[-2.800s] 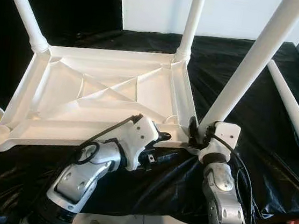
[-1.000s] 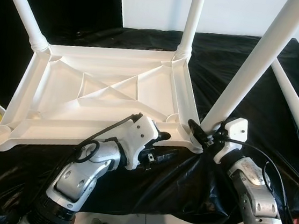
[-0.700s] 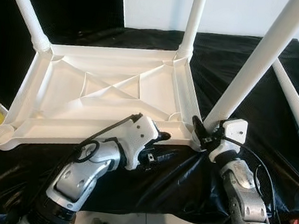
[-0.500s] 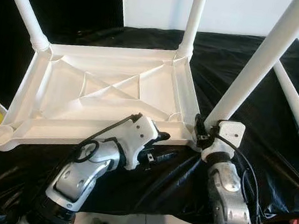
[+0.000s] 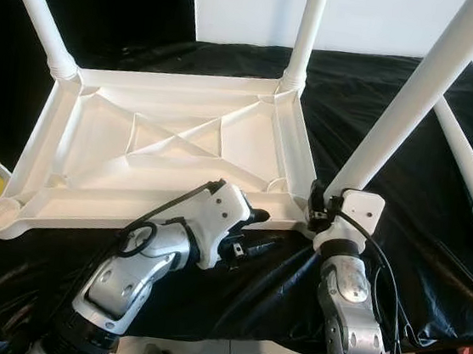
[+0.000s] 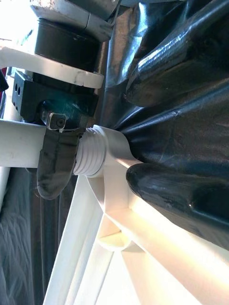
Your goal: Building children table
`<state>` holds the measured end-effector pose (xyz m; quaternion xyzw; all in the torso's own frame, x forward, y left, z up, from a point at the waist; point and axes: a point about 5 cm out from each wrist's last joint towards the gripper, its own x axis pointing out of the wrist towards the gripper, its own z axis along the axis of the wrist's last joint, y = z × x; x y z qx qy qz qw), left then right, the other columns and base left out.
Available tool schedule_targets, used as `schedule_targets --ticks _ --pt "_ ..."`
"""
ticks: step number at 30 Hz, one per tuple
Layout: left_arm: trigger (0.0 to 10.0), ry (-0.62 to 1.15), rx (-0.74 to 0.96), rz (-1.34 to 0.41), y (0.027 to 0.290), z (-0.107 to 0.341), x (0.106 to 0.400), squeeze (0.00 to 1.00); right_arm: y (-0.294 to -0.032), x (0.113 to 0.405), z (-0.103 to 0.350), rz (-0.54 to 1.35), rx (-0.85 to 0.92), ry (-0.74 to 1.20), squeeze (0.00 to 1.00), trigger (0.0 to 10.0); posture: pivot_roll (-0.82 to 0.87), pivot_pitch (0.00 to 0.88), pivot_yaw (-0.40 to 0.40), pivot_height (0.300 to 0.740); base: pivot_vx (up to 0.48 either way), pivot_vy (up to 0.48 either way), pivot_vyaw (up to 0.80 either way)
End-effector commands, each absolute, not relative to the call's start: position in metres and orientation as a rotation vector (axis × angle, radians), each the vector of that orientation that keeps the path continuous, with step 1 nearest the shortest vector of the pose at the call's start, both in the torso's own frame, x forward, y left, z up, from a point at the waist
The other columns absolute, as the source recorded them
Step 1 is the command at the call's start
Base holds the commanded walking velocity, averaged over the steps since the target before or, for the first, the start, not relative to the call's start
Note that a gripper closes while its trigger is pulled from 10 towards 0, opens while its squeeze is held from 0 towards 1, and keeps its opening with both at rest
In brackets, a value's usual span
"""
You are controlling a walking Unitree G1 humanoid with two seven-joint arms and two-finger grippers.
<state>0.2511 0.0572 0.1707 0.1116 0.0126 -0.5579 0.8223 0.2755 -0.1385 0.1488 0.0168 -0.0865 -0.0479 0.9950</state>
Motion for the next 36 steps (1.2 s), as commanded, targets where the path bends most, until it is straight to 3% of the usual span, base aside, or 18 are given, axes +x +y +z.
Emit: schedule_targets --ticks 1,2,16,17,36 --pt "10.0 0.032 0.237 -1.202 0.055 0.169 0.249 0.0 -0.149 0.27 0.126 -0.137 0.02 -0.064 0.02 10.0 -0.06 0.163 0.025 0.74 0.0 0.0 0.0" --pt "10.0 0.032 0.237 -1.202 0.055 0.169 0.249 0.0 -0.15 0.27 0.128 -0.128 0.019 -0.077 1.0 10.0 -0.06 0.161 0.025 0.74 0.0 0.0 0.0" --pt "10.0 0.031 0.235 -1.205 0.054 0.169 0.247 0.0 -0.171 0.267 0.139 -0.002 -0.013 -0.142 1.0 10.0 -0.07 0.16 0.024 0.74 0.0 0.0 0.0" --pt "10.0 0.032 0.236 -1.207 0.054 0.169 0.247 0.0 -0.175 0.268 0.142 0.067 -0.021 -0.151 0.0 10.0 -0.07 0.16 0.028 0.74 0.0 0.0 0.0" --pt "10.0 0.039 0.246 -1.219 0.055 0.168 0.248 0.0 -0.18 0.287 0.156 0.508 -0.151 -0.177 0.0 10.0 -0.07 0.155 0.044 0.74 0.0 0.0 0.0"
